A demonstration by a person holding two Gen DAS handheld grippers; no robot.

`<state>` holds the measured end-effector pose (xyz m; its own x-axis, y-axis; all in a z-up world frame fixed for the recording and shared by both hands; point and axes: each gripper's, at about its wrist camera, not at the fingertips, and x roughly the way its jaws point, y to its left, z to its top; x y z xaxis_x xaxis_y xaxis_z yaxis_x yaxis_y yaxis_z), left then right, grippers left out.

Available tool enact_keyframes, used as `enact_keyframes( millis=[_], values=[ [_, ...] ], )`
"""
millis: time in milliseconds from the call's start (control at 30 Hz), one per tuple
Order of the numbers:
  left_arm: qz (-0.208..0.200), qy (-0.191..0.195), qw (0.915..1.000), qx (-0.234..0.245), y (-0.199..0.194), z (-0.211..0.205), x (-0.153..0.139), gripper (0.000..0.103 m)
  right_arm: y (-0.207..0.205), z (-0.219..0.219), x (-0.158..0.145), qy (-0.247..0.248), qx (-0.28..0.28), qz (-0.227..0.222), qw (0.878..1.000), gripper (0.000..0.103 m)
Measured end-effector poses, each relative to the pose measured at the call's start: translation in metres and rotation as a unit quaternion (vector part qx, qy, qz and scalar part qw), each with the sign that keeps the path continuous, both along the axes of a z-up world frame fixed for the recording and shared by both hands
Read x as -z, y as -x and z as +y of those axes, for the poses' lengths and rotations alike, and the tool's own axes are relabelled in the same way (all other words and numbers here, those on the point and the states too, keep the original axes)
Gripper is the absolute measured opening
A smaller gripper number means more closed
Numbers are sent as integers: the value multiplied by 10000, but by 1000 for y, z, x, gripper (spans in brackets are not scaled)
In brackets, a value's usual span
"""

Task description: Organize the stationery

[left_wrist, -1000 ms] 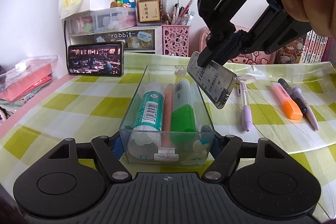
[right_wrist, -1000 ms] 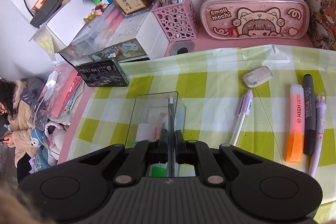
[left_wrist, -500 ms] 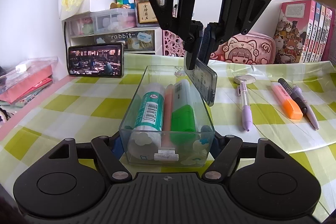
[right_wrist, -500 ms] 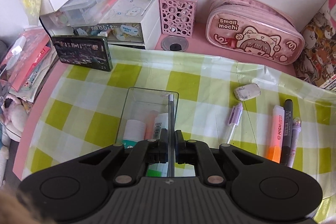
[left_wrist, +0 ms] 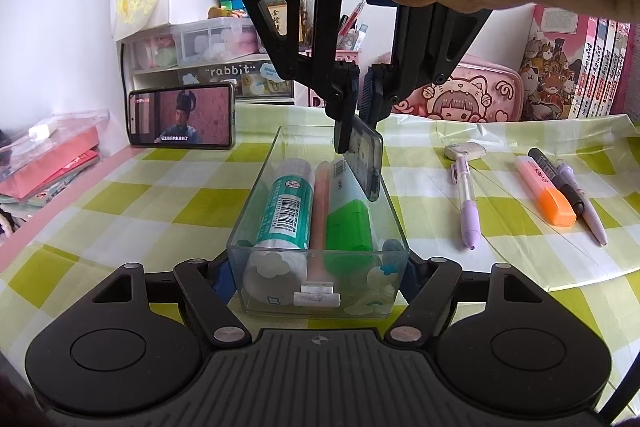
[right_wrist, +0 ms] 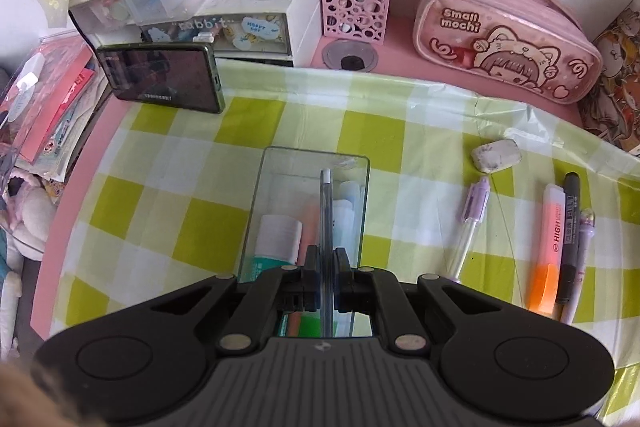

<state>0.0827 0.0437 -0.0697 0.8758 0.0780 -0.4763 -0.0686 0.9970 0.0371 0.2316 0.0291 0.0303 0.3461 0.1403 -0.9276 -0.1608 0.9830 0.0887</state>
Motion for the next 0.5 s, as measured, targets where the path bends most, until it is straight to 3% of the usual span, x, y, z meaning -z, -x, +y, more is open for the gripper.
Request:
enact_keyframes(
  millis=[200, 500],
  values=[
    [-6, -14, 10000, 8, 0, 0, 0, 73, 0, -11, 7, -284, 139, 170, 9994, 19],
    [11, 1, 10000, 9, -2, 0, 0, 73, -11, -9, 7, -343, -222, 221, 9989, 19]
  ],
)
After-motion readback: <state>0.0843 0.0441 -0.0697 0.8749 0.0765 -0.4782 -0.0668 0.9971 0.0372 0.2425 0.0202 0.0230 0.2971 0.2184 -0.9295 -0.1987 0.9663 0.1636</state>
